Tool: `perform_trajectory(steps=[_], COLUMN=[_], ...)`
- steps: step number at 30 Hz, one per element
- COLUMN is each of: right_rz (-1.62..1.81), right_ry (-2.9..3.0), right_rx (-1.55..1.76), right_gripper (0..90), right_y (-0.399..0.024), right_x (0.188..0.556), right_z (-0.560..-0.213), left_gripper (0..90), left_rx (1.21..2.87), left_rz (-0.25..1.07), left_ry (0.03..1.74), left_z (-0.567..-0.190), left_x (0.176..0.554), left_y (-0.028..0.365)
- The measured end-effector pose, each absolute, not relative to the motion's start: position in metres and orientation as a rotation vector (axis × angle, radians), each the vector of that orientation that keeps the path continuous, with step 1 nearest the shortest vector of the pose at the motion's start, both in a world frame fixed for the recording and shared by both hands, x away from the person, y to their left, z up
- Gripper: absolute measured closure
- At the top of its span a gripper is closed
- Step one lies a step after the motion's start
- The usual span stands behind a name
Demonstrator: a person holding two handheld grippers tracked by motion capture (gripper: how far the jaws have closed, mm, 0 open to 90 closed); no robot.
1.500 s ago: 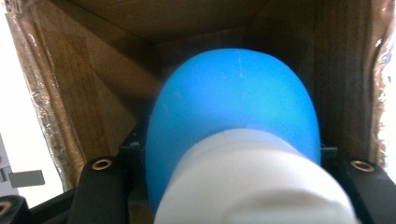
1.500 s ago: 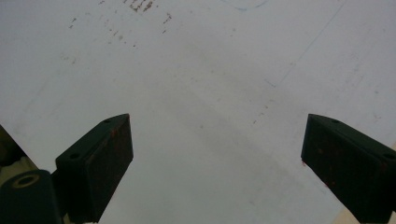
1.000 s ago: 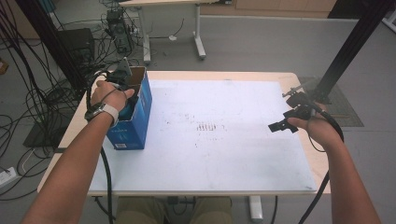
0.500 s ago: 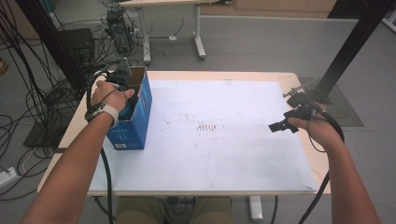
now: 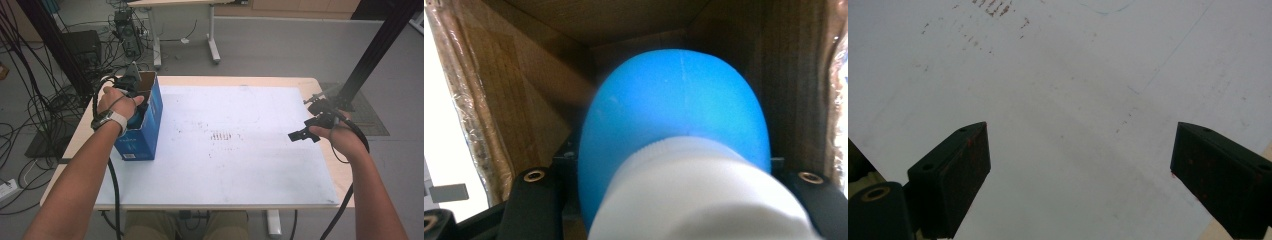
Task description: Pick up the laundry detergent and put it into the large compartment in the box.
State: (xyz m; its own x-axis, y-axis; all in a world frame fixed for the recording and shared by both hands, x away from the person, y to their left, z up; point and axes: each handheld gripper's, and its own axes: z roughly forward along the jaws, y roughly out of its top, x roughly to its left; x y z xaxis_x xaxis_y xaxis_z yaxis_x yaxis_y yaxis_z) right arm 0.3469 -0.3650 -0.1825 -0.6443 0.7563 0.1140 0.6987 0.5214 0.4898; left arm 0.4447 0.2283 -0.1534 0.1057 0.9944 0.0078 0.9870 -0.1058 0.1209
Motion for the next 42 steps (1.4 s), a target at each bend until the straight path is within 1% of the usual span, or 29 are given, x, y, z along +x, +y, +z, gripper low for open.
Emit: perform_trajectory(steps=[42], right_rz=[0.765], right_ry=[2.646], right_rx=[1.269], right_gripper=[9.0], right_y=[-0.3644], right_x=[0.3485], right_z=[-0.1837], left_gripper=[38.4], left_rx=[2.269], left_rz=[0.124], left_ry=[2.042], left_z=[-0.1533], left_x=[0.4461], left_y=[0.2281])
